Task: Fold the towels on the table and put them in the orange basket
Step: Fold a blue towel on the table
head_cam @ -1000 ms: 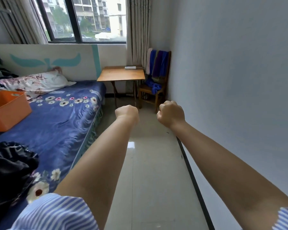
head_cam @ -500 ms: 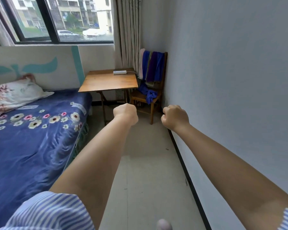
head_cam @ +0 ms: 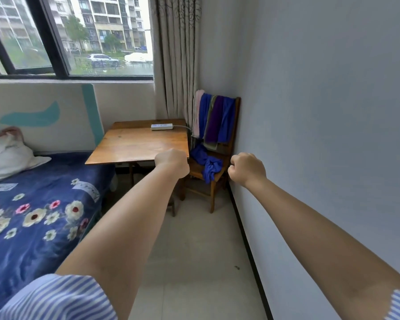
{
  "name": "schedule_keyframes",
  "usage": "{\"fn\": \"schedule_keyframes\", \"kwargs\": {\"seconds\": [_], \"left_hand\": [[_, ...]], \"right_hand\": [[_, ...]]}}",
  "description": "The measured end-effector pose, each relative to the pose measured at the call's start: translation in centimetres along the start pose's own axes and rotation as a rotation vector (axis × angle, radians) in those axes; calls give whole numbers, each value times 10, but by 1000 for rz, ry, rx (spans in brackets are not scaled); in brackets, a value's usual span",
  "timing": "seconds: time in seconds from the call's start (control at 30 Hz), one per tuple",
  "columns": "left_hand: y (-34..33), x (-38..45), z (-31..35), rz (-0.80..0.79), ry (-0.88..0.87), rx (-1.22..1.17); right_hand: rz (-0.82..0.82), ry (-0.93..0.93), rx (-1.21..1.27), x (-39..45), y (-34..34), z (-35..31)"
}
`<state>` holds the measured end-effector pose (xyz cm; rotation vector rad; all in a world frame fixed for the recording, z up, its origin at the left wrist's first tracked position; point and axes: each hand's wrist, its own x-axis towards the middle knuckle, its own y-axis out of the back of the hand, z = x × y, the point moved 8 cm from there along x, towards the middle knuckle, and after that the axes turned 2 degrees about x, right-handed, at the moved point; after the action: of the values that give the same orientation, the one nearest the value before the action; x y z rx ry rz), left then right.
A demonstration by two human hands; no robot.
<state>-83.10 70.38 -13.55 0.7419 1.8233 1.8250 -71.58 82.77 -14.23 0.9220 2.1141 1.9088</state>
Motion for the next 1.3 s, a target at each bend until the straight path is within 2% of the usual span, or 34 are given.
{"fn": "schedule_keyframes", "kwargs": {"seconds": [0.37, 0.67, 1.1, 1.3], "left_hand": [[-1, 299, 2, 20, -87, 12], [-35, 480, 23, -5, -173, -20], [-63, 754, 73, -15, -137, -98], [-89, 845, 93, -81, -151, -155]], "right_hand": [[60, -102, 8, 267, -63, 51], [27, -139, 3, 432, -115, 100], [40, -194, 41, 691, -183, 225], [-14, -259, 38, 768, -225, 271]]}}
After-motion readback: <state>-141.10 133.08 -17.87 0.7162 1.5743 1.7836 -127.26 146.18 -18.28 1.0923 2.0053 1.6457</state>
